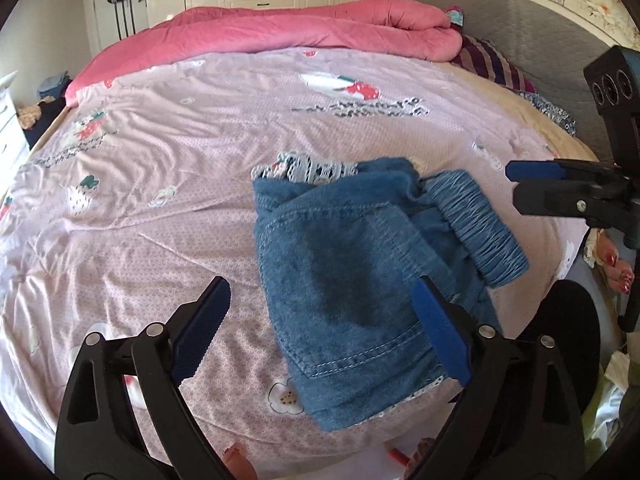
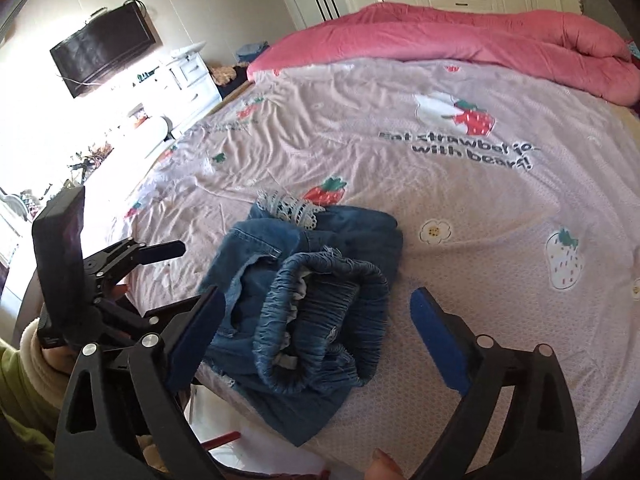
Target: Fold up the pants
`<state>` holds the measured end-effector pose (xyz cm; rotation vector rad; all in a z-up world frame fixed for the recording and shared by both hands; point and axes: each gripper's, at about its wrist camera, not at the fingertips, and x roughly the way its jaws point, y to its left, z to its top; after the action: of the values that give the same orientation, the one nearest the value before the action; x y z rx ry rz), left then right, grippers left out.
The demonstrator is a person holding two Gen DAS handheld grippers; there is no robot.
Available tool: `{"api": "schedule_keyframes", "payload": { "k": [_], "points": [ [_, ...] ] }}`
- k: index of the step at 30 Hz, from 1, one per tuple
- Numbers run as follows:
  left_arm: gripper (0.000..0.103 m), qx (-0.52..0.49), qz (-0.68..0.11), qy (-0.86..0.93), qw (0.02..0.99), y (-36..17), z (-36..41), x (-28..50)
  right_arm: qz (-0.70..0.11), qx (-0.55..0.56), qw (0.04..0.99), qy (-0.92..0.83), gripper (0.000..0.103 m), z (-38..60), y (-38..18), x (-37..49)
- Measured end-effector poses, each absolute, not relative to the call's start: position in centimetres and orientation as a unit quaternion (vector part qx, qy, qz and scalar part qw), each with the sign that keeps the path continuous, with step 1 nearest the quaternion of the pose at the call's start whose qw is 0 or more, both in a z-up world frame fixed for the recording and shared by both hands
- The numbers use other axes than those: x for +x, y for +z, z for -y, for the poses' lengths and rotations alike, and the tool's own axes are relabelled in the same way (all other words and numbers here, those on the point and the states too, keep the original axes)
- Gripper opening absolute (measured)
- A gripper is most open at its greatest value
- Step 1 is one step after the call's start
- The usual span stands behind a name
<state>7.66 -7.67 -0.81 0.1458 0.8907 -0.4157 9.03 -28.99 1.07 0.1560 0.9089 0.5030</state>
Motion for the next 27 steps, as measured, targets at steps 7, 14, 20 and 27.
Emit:
{"api": "schedule_keyframes", "payload": {
  "k": [7, 14, 20, 27],
  "points": [
    [0.089, 0.067, -0.446, -0.201, 0.869, -2.7, 7.4, 8.3, -0.473, 0.129, 0.838, 0.239, 0.095, 29.3, -2.7, 12.5],
    [0.090, 0.046, -0.468, -0.212, 0.857, -4.6, 7.0, 9.1, -0.499, 0.174, 0.807, 0.263, 0.097, 29.5, -5.9, 14.0],
    [0.090, 0.035, -0.471, -0.213, 0.855, -5.0, 6.8, 9.2, -0.495, 0.171, 0.814, 0.253, 0.097, 29.6, -5.5, 13.9],
    [0.090, 0.039, -0.447, -0.203, 0.870, -3.2, 6.5, 7.8, -0.434, 0.093, 0.873, 0.203, 0.097, 29.7, -0.9, 10.5]
  ]
}}
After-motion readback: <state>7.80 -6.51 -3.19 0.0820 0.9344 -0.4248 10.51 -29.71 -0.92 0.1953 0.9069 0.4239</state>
